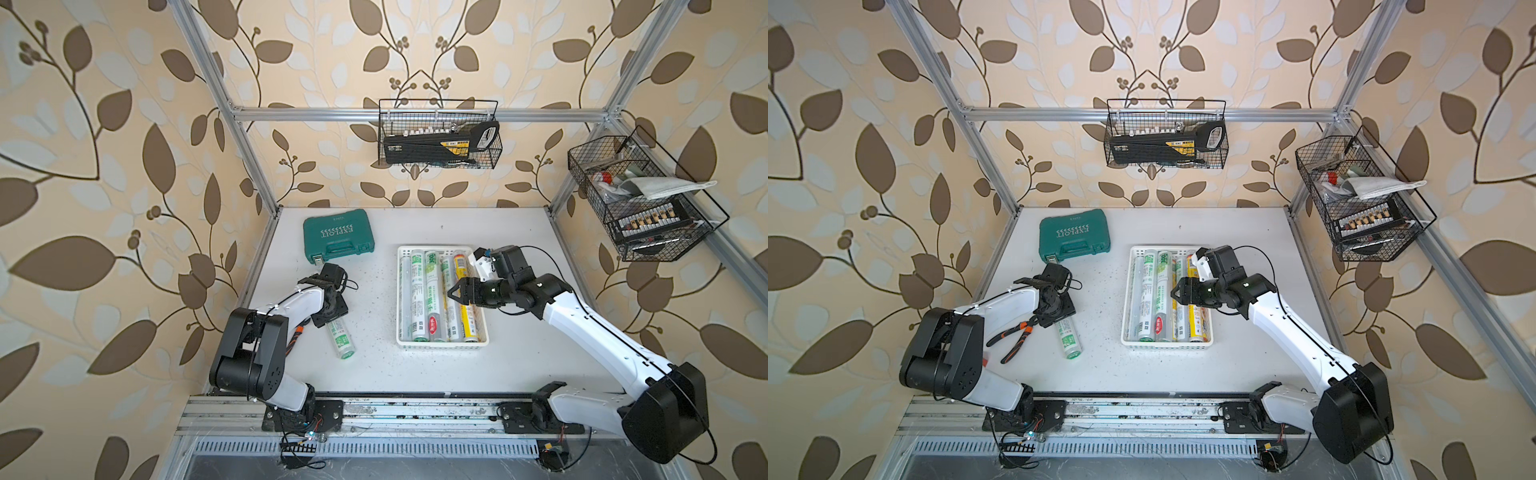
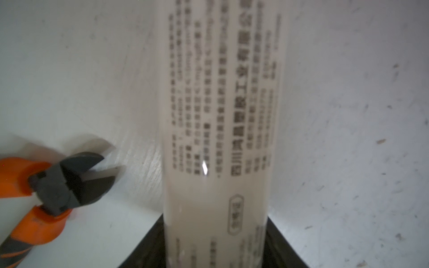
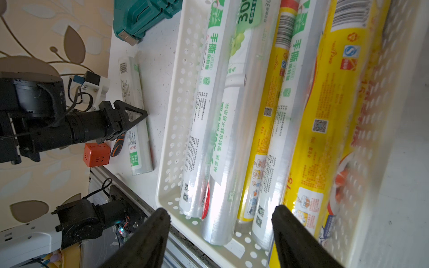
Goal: Put the plastic wrap into the basket
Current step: Pick up the plastic wrap from the center of the board.
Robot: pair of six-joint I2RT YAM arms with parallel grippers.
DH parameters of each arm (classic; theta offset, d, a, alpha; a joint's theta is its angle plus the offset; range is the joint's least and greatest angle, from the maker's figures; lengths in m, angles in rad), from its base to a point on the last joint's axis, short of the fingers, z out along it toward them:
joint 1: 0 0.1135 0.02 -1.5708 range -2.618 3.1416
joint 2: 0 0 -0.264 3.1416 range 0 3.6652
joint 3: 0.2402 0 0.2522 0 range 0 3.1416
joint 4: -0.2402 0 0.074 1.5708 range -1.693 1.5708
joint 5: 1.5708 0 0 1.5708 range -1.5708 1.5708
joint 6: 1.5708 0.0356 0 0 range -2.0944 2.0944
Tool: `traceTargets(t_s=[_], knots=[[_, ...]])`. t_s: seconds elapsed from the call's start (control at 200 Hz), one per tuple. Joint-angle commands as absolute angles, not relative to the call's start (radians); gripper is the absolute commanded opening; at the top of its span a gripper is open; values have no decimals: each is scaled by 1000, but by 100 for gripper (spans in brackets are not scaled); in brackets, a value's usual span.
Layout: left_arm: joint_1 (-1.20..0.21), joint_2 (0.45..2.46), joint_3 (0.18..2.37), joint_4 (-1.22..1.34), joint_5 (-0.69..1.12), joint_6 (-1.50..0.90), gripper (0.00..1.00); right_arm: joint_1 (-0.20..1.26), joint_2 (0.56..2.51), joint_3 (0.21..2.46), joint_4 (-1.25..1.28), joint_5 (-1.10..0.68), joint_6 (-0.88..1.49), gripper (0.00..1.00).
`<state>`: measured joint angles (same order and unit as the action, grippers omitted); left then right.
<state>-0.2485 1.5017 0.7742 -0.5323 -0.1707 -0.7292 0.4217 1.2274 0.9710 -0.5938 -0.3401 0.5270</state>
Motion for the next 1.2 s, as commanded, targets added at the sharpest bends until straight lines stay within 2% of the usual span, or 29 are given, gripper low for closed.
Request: traceTargets(t_s=[0.0, 0.12, 0.44, 0.775, 1.195], knots=[[-261, 1483, 810, -560, -157, -715, 52, 426, 1233, 1008, -601, -337, 512, 73], [-309, 1448, 847, -617, -168, -727, 48, 426, 1235, 1009, -603, -337, 511, 73], [-550, 1357, 1011, -759, -240, -823, 47, 422, 1224, 1012, -622, -299, 497, 72], [-783, 1526, 1348, -846, -296, -867, 47, 322, 1154, 974, -648, -276, 482, 73], [-904, 1762, 1657, -855, -302, -898, 47, 125, 1093, 906, -668, -282, 446, 74]])
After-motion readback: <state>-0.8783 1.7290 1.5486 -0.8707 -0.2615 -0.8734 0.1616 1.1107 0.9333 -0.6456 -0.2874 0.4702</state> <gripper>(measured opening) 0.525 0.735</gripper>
